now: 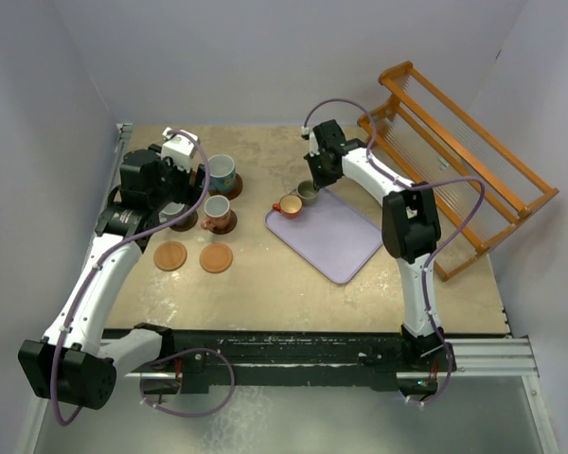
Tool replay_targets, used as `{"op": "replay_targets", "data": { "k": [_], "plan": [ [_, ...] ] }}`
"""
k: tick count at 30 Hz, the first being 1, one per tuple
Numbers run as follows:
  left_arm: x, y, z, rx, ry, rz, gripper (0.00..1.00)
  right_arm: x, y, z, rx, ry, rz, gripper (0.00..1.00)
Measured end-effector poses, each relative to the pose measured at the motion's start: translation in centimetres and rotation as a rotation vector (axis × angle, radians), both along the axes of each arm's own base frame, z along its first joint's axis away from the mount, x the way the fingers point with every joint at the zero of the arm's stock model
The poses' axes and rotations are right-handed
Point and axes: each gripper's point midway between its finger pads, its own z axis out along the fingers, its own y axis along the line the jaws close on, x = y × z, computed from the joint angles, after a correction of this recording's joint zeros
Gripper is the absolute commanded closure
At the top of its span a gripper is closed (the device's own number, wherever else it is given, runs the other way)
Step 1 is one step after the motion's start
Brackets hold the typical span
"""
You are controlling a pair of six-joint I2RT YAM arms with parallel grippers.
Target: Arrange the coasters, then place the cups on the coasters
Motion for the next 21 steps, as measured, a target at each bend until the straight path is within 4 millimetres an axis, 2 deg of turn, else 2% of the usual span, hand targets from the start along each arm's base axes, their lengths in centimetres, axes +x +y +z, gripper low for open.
{"op": "replay_targets", "data": {
  "k": [5,14,17,21],
  "plan": [
    [0.0,0.0,0.0,0.001,0.0,0.0,0.23,-0.1,-0.1,0.1,-0.003,0.006,0.001,1.0],
    [0.2,0.0,-0.2,0.001,0.002,0.004,0.23,-0.2,-0.9,0.8,-0.043,-0.008,0.006,1.0],
    [0.5,-0.1,-0.3,-0.003,0.004,0.005,0.24,-0.1,-1.3,2.6,-0.057,-0.046,0.006,1.0],
    [0.7,-0.1,-0.3,-0.007,0.002,0.006,0.24,-0.2,-1.9,6.9,-0.053,-0.134,0.004,1.0]
  ]
}}
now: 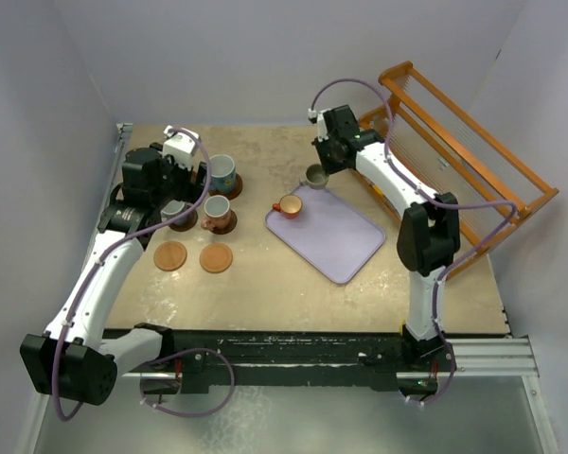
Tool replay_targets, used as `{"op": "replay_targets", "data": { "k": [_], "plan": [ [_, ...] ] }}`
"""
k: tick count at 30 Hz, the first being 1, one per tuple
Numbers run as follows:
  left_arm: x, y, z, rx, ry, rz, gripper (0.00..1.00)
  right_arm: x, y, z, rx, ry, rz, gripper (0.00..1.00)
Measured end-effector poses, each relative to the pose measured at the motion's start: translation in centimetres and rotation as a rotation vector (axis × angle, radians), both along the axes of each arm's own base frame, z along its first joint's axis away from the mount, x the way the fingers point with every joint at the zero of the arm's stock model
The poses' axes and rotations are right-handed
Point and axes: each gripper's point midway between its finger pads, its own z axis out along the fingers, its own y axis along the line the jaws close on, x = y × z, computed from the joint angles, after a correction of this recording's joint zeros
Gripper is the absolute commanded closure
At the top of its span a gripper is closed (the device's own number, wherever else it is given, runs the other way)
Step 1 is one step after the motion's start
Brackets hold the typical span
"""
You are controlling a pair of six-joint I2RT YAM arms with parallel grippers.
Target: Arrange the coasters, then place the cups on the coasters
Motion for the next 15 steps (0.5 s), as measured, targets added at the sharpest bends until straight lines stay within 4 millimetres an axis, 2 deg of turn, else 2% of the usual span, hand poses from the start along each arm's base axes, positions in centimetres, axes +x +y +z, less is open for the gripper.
{"op": "replay_targets", "data": {
  "k": [4,9,15],
  "plan": [
    [0.1,-0.2,0.2,-0.011,-0.008,-0.009,0.26,-0.8,-0.7,3.2,0.007,-0.063,0.001,1.0],
    [0.8,-1.3,0.8,-0.048,-0.017,-0.041,0.27,-2.1,-1.6,6.3,0.009,-0.121,0.003,1.0],
    [1.7,-4.5,2.5,-0.08,-0.04,-0.127,0.27,-4.2,-2.0,9.4,0.039,-0.176,0.017,1.0]
  ]
}}
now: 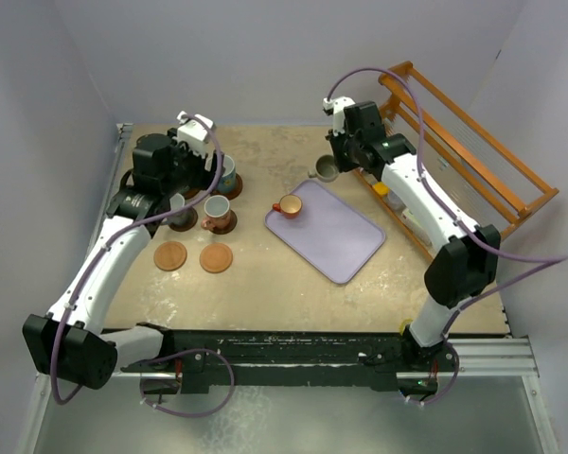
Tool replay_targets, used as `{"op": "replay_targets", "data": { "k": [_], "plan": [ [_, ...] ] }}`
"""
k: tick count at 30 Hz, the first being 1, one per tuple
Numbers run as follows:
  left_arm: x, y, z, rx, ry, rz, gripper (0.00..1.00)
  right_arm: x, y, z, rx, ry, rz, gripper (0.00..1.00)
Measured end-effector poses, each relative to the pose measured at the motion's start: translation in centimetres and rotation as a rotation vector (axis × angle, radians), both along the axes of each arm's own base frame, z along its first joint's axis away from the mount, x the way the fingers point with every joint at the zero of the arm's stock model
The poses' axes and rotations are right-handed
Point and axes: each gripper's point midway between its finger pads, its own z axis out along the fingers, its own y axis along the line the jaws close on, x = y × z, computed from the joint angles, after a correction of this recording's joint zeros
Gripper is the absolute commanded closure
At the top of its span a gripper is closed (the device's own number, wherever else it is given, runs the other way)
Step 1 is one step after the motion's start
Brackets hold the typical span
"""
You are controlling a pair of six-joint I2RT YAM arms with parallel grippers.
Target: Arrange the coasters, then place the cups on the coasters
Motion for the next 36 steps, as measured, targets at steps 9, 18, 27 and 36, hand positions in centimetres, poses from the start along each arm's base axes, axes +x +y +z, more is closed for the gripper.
{"op": "replay_targets", "data": {
  "k": [9,18,27,36],
  "plan": [
    [-0.3,-9.3,1.9,-0.044,0.005,-0.197,0.27,-3.3,2.0,3.2,0.067,-0.061,0.091,1.0],
    [-0.4,-15.8,0.3,-0.154,0.138,-0.274,0.27,-4.9,4.8,3.6,0.094,-0.067,0.166,1.0],
    [-0.5,-18.3,-1.2,-0.269,0.266,-0.239,0.35,-5.6,6.0,3.6,0.094,-0.066,0.193,1.0],
    [0.9,-19.0,-2.2,-0.31,0.316,-0.17,0.43,-6.1,6.9,3.6,0.093,-0.065,0.208,1.0]
  ]
}}
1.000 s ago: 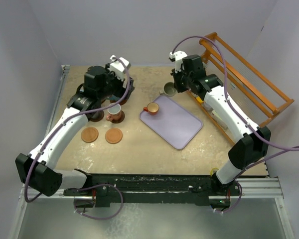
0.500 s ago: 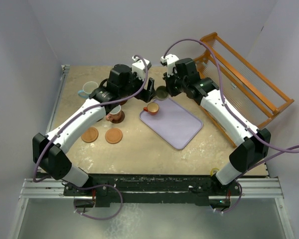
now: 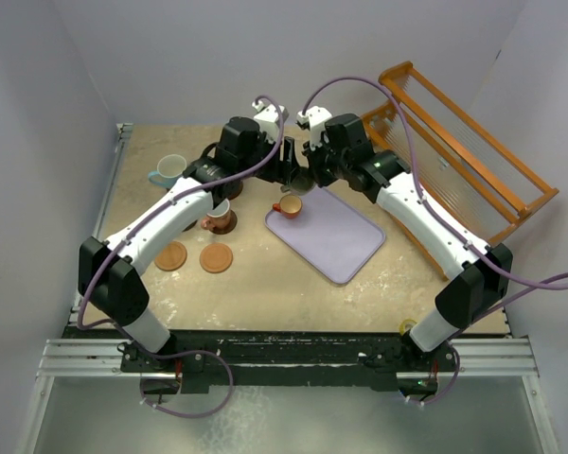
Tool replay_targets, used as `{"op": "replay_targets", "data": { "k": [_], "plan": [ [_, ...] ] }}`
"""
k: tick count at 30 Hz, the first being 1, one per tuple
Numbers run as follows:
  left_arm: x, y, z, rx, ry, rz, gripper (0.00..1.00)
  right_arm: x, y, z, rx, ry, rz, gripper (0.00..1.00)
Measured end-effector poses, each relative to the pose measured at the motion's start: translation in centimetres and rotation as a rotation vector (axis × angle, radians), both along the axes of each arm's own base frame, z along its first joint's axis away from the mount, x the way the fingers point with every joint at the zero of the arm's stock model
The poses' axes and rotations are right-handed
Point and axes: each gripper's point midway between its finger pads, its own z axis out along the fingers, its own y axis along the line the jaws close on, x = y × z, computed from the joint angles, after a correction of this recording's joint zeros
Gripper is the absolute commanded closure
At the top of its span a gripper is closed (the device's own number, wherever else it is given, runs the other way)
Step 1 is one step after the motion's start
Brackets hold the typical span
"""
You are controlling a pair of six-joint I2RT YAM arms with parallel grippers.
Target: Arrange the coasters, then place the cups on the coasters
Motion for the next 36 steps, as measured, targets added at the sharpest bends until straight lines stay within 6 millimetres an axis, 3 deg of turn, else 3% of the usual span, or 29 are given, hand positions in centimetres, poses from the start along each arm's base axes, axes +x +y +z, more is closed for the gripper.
{"op": "replay_targets", "data": {
  "k": [23,36],
  "plan": [
    [0.1,-0.3,-1.0,-0.013,0.05,0.035,0.59,-0.2,0.5,0.1,-0.028,-0.012,-0.012,1.0],
    [-0.1,-0.2,-1.3,-0.011,0.065,0.035,0.82,-0.2,1.3,0.2,-0.04,-0.021,-0.007,1.0]
  ]
}}
